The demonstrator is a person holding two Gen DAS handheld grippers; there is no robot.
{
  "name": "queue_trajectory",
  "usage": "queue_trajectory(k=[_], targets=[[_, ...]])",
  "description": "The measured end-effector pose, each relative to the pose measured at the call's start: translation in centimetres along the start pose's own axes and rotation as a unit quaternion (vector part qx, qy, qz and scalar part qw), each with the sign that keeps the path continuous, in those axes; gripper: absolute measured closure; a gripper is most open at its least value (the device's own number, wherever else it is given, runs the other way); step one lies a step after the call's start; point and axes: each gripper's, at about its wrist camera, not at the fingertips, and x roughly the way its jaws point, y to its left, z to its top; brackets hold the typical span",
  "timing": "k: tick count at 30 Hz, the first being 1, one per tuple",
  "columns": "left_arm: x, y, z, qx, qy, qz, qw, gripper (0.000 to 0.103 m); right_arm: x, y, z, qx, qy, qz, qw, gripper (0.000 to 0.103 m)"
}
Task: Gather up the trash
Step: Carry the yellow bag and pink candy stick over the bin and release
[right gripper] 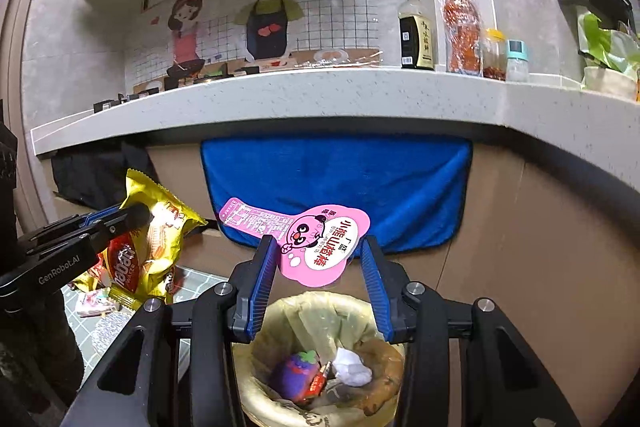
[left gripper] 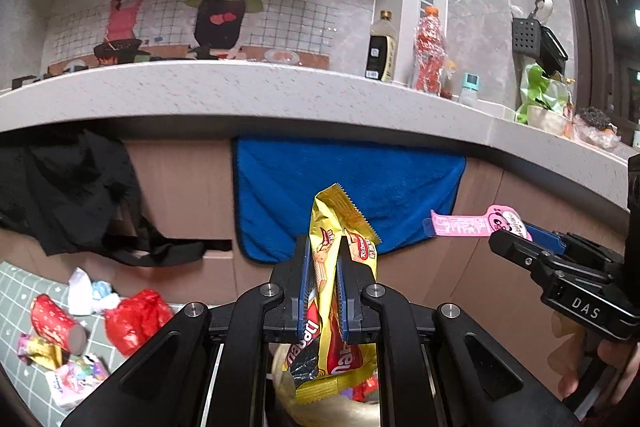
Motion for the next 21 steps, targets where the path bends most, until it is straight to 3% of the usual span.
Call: queue_trajectory(k=[16, 17, 19, 20, 21], targets=[[5.6, -1.5, -2.5, -0.014, 0.057, -0.041, 0.9974, 0.091, 3.6, -2.8, -2.7, 0.036, 0.038, 0.000, 0.999, 0.063], [6.0, -1.4, -2.6, -0.019, 0.059, -0.052, 0.9967, 0.087, 3.8, -3.0, -2.8, 0.039, 0.038, 0.004, 0.999, 0.063], [7.1, -1.0, -2.8, -0.033, 0.065, -0.080, 0.9942, 0.067, 4.4, -3.5, -3.1, 0.049, 0.037, 0.013, 0.998, 0.061], [7.8, -0.7, -2.9, -0.042, 0.076, -0.091, 0.9921, 0.048, 5.0, -3.9, -3.4, 0.056, 0.045, 0.010, 0.997, 0.059], [8.5, -0.1, -3.2, -0.056, 0.091, -0.102, 0.9890, 0.044, 5.7, -4.2, -3.6, 0.061, 0.056, 0.009, 0.996, 0.055]])
